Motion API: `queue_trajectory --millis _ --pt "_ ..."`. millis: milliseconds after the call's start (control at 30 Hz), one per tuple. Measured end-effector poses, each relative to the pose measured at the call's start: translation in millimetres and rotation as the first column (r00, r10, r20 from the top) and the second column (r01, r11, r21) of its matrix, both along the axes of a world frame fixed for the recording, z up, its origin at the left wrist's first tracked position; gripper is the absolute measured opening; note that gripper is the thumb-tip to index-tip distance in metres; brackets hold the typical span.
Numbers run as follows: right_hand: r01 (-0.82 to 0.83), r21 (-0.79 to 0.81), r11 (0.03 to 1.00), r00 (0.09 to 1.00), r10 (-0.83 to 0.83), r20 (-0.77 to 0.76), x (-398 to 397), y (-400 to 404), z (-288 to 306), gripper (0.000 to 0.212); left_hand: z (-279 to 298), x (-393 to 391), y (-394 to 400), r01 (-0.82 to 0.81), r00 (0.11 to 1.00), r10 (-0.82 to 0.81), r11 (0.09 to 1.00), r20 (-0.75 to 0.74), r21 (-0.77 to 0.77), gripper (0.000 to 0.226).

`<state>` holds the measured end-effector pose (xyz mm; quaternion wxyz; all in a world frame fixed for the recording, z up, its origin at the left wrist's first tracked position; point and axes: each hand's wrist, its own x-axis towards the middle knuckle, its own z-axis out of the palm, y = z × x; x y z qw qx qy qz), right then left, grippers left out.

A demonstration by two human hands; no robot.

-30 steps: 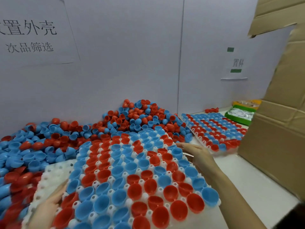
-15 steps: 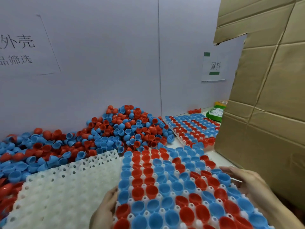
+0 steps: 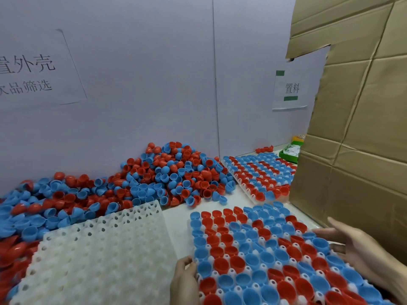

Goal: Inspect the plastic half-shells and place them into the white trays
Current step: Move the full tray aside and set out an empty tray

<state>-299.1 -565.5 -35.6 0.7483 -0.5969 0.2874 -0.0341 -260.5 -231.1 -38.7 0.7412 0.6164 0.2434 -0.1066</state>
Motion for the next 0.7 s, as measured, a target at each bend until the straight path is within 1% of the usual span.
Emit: queue_trajectory --millis 67,133,233,333,400,500,567,667,700 --pt "-0.012 -0.032 0.999 1.000 0.011 -0.020 5 -2 0 0.052 -1 3 -1 0.021 1.000 -0.021 0.999 -0.004 0.034 0.008" --pt "-0.027 -0.065 0.998 0.999 0.025 -0.036 10 -1 0 0.052 -2 7 -4 0.045 0.999 -0.044 0.994 -0.009 0.103 0.013" --pt "-0.038 -0.113 0.993 0.998 0.032 -0.051 17 -1 -1 0.056 -2 14 -11 0.073 0.996 -0.081 0.977 0.029 0.202 0.021" --pt "-0.043 -0.141 0.989 0.998 0.035 -0.060 22 -6 -5 0.053 0 19 -18 0.119 0.991 -0.131 0.962 0.032 0.246 0.043" --pt "-0.052 -0.151 0.987 0.996 0.041 -0.073 27 -7 -6 0.051 1 21 -19 0.153 0.986 -0.164 0.953 0.020 0.261 0.053" --pt "-0.076 -0.171 0.982 0.994 0.061 -0.088 35 -5 -4 0.049 5 28 -19 0.217 0.973 -0.229 0.926 0.005 0.309 0.053" --pt "-0.084 -0.193 0.978 0.993 0.066 -0.097 39 -4 -2 0.049 9 34 -20 0.286 0.954 -0.298 0.881 -0.029 0.378 0.047" --pt "-0.087 -0.218 0.972 0.992 0.064 -0.111 38 -5 -3 0.048 6 43 -20 0.292 0.953 -0.292 0.834 -0.074 0.469 0.045" --pt "-0.090 -0.223 0.971 0.991 0.065 -0.116 37 -5 -4 0.048 3 43 -20 0.301 0.950 -0.298 0.801 -0.092 0.517 0.043"
